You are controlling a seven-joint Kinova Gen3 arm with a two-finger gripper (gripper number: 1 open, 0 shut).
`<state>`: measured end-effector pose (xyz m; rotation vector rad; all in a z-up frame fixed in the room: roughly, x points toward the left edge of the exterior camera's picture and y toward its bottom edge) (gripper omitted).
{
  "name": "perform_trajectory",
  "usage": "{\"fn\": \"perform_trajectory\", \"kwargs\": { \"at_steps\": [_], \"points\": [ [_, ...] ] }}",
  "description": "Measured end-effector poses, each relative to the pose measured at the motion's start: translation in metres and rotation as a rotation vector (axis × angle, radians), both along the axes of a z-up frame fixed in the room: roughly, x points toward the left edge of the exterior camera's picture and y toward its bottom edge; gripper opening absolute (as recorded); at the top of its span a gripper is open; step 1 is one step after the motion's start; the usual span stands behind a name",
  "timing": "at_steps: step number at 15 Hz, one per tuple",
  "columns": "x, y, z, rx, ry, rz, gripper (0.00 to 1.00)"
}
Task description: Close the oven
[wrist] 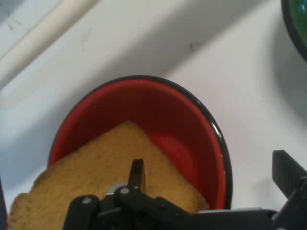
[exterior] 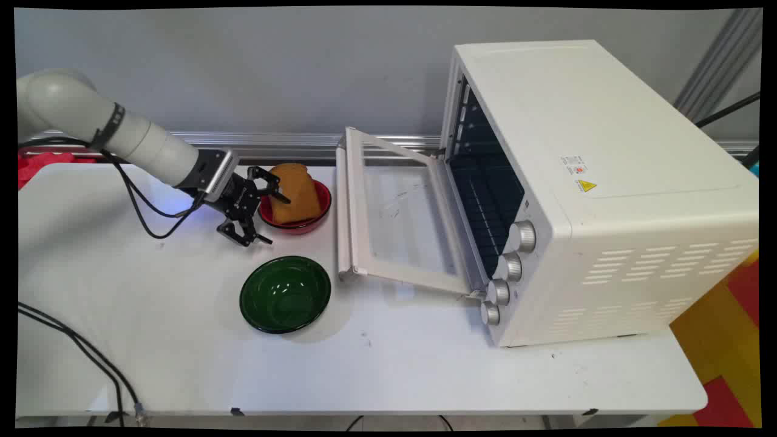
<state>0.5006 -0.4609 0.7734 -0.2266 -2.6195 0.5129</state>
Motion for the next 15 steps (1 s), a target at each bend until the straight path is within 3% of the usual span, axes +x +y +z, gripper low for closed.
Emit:
{"fn": "perform_trajectory", "kwargs": {
  "at_steps": [4, 10, 15],
  "points": [
    [-0.006, -0.002, 0.023, 0.053, 0.035, 0.075, 1.0],
    [-0.024, -0.011, 0.067, 0.214, 0.115, 0.278, 1.0],
    [-0.038, -0.017, 0.089, 0.319, 0.159, 0.373, 1.0]
  ]
}}
